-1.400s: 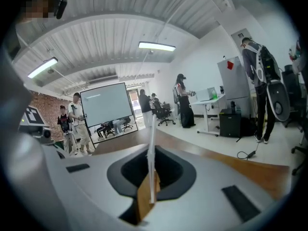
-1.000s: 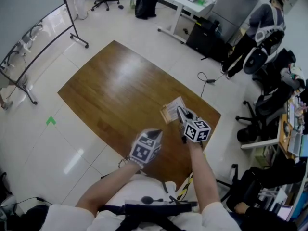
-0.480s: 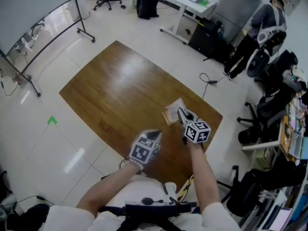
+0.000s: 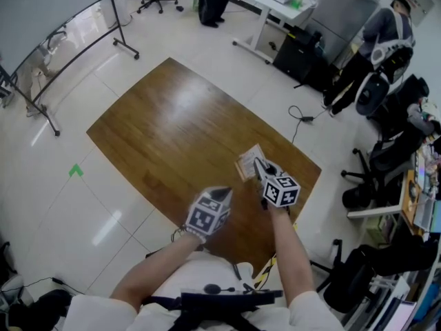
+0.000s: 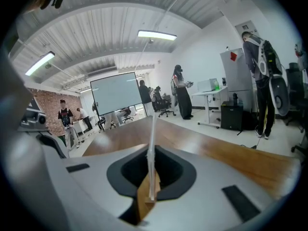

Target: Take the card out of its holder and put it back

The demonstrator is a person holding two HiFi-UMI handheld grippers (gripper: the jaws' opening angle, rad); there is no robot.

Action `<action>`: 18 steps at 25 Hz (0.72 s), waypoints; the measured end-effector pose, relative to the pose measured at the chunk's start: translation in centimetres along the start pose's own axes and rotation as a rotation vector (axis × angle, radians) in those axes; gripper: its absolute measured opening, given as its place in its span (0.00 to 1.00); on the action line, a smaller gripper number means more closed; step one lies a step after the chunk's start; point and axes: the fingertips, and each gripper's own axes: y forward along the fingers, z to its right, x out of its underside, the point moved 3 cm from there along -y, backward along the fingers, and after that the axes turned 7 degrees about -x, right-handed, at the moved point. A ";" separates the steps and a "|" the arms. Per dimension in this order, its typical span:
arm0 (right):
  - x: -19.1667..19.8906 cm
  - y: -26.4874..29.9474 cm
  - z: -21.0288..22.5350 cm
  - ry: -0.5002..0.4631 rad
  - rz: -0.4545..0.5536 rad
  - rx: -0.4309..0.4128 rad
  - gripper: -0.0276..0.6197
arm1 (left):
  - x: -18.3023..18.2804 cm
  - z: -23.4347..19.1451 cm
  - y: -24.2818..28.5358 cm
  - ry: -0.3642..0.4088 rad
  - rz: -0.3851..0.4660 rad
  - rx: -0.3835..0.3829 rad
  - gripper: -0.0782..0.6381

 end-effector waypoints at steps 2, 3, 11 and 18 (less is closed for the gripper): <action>0.3 0.3 0.0 0.003 -0.007 0.000 0.08 | 0.1 -0.2 -0.1 0.000 -0.005 0.001 0.10; 0.4 0.4 -0.1 0.005 -0.009 0.000 0.08 | 0.2 -0.3 -0.1 -0.002 -0.008 0.000 0.10; 1.9 1.3 0.2 0.007 -0.039 0.005 0.08 | 0.3 -1.2 0.3 -0.025 -0.007 -0.009 0.10; 2.9 1.9 0.1 0.010 -0.057 0.012 0.09 | 1.0 -1.7 0.3 -0.037 -0.026 -0.010 0.10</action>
